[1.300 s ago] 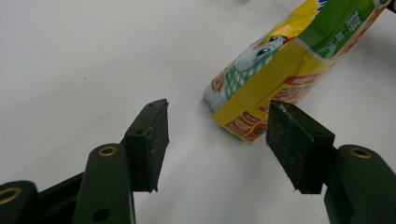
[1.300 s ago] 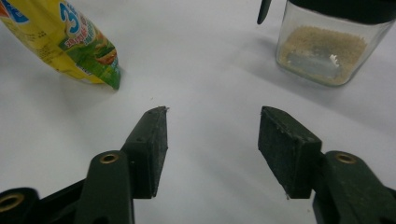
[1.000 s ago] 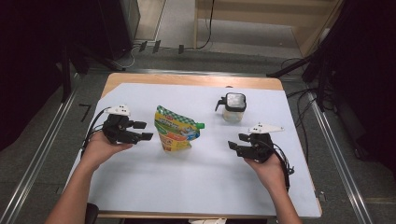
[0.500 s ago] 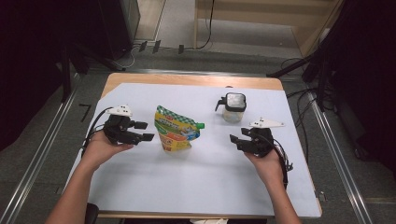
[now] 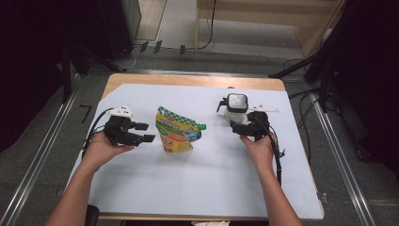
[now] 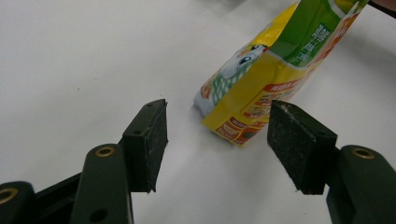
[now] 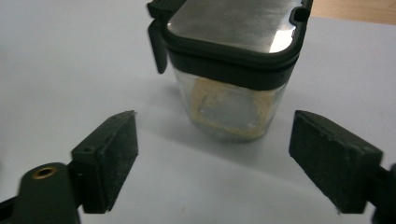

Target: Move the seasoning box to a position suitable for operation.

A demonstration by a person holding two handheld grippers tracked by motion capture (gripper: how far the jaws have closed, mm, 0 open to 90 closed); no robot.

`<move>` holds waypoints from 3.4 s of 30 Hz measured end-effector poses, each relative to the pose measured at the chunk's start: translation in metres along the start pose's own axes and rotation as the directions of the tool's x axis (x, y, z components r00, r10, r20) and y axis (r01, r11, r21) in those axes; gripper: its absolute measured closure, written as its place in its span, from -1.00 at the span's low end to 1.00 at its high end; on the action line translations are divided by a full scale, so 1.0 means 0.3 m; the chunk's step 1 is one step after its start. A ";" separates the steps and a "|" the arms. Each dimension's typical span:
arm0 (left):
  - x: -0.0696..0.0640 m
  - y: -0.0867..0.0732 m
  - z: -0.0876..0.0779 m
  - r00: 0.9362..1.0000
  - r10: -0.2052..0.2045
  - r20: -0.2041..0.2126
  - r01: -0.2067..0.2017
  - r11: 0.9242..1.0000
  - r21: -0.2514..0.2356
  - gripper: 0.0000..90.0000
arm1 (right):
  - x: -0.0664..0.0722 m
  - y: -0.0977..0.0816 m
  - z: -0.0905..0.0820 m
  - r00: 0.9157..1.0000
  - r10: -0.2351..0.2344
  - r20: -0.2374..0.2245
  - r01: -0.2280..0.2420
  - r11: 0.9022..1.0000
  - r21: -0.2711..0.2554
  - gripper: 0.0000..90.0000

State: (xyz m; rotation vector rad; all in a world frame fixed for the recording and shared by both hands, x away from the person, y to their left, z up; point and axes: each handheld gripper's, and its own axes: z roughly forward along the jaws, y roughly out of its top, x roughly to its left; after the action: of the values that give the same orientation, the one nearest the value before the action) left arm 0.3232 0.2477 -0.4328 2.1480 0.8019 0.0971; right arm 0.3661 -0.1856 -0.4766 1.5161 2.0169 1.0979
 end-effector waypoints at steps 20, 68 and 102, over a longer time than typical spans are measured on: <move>0.001 -0.002 0.004 1.000 0.000 0.011 0.000 1.000 0.003 -0.13 | 0.040 0.054 0.208 0.976 0.087 0.198 -0.063 0.990 -0.126 -0.76; -0.096 -0.058 -0.032 0.996 0.029 0.088 -0.031 0.999 0.017 0.01 | 0.076 -0.062 -0.113 0.996 -0.078 -0.031 0.074 0.992 -0.097 -0.66; -0.348 0.059 0.169 0.954 0.169 0.247 -0.183 0.982 0.037 0.25 | 0.231 -0.239 -0.178 0.957 -0.202 -0.209 0.200 0.979 -0.032 -0.66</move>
State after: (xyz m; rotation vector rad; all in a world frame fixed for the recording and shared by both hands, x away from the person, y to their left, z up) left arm 0.2659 0.1451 -0.4328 2.2310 0.4763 -0.0986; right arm 0.2601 -0.1479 -0.4890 1.1981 2.2443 1.2261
